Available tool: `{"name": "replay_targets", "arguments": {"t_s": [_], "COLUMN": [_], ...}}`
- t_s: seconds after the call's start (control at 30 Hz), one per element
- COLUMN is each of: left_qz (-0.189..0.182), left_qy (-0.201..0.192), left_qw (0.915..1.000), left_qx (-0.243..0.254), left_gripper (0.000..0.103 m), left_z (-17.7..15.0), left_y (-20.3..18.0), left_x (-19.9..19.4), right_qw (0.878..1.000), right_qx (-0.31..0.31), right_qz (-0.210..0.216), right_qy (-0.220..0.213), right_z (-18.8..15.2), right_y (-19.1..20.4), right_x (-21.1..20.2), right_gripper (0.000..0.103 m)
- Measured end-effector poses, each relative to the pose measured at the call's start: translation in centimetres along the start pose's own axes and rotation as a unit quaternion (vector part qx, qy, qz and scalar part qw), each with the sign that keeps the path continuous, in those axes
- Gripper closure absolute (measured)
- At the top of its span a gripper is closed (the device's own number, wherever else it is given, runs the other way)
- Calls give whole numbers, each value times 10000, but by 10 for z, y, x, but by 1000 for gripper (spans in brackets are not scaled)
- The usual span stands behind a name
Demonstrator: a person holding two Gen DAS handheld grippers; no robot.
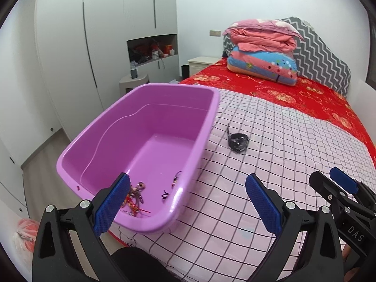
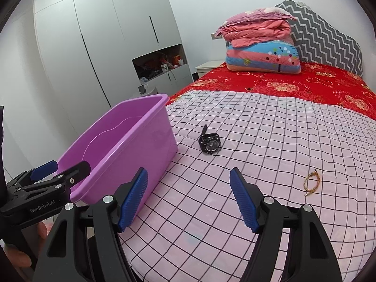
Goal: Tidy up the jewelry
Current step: 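Withdraw both tools from the tub toward the bed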
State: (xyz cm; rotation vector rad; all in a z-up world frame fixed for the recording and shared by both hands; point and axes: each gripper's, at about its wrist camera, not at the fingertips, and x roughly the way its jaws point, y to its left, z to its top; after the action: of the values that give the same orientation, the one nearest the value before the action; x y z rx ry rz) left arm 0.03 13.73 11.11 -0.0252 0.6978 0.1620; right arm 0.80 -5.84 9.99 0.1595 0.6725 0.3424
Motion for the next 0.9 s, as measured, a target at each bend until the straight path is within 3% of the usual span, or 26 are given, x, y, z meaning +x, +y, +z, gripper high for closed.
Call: {"name": "replay_targets", "arguments": {"t_s": [0.5,0.9], "left_qz": [-463,-726], "left_qy": [294,681], "left_qw": [9978,9935], "left_qx": [361,554], "left_gripper": [6,6], "left_z": [-24,-51], "left_y": [-56,-90], "left_x": [7,39], "right_qw": [9986,9933], "right_qx": [349,744], "right_qz": [-392,-839], "right_qy": [11,264], "right_z": [-29,-63], "right_y": [-50,-104], "right_x": [-24,-22], "right_gripper": [34,34]}}
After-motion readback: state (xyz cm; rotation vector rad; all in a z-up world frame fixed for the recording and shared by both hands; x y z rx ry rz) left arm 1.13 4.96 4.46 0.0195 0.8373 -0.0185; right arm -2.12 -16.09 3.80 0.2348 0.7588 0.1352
